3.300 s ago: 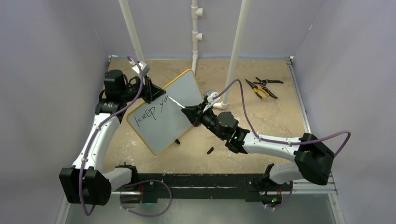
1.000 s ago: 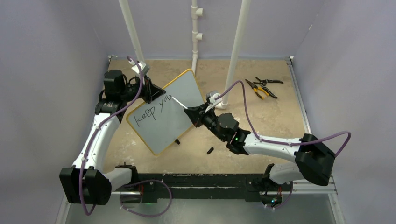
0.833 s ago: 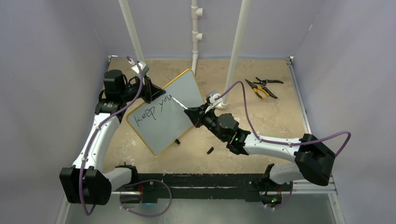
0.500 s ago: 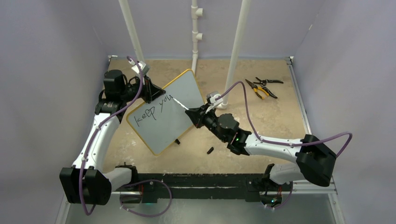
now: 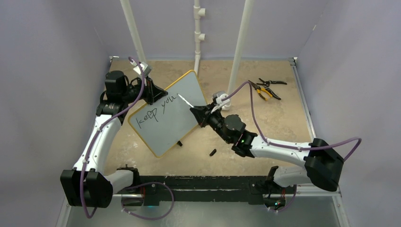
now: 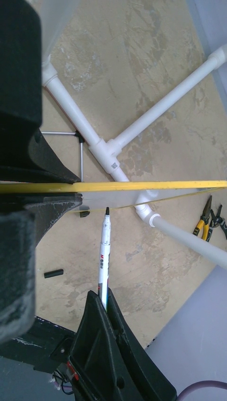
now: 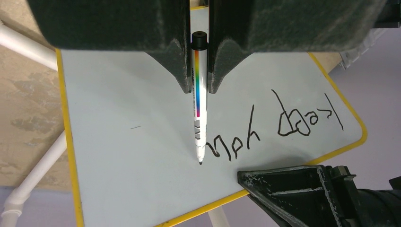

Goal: Write a sentence on the whiteboard

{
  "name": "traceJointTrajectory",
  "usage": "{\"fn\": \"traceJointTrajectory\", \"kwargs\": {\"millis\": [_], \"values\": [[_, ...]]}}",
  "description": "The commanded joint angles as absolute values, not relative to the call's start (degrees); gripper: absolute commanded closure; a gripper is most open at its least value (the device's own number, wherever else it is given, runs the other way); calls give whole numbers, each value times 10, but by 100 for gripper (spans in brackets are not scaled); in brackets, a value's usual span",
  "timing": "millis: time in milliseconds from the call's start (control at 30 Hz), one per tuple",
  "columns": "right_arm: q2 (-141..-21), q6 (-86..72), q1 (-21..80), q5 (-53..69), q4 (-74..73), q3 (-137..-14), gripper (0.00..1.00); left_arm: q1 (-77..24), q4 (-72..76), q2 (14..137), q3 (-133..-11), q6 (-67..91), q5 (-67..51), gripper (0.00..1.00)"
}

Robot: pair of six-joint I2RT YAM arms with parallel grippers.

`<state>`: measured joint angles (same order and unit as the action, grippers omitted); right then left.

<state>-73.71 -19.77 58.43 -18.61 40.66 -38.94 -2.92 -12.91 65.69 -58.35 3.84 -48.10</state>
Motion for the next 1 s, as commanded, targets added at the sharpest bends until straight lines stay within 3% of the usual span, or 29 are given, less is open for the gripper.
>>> {"fn": "traceJointTrajectory", "kwargs": {"millis": [0, 967], "values": [[-740, -172, 582, -185, 432, -417, 100, -27, -120, 659, -578, 26, -510, 100], [-766, -205, 577, -185, 399, -409, 100, -26, -118, 660, -577, 28, -512, 100]]}}
